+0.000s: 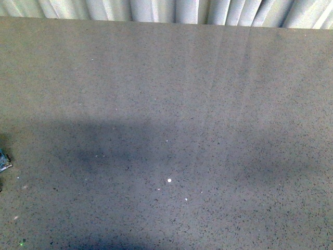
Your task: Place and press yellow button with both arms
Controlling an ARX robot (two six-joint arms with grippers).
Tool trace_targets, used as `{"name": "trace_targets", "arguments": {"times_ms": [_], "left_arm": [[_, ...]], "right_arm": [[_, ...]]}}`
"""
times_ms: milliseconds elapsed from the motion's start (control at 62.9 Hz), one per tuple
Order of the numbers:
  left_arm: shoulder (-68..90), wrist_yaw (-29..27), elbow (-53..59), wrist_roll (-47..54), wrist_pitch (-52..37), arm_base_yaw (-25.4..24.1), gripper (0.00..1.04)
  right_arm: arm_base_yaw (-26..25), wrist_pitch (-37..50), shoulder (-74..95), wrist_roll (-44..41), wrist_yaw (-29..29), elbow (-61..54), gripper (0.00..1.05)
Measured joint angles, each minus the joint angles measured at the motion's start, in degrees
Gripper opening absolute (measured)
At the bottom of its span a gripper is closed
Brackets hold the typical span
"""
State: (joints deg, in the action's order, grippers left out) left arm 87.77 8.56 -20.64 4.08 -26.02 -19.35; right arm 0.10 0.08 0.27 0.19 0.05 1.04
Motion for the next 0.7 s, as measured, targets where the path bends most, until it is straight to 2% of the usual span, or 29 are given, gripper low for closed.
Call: {"name": "trace_targets", "arguments": {"times_ms": [620, 699], "left_arm": [[0.7, -1.0, -0.3, 1.4, 0.1, 0.5, 0.96], [0.7, -1.0, -0.3, 1.6, 0.2, 0.5, 0.92]], "right_arm": [[0.0, 0.0, 0.0, 0.0, 0.0, 0.0, 0.96], [0.0, 0.0, 0.0, 0.0, 0.0, 0.0, 0.96]]}}
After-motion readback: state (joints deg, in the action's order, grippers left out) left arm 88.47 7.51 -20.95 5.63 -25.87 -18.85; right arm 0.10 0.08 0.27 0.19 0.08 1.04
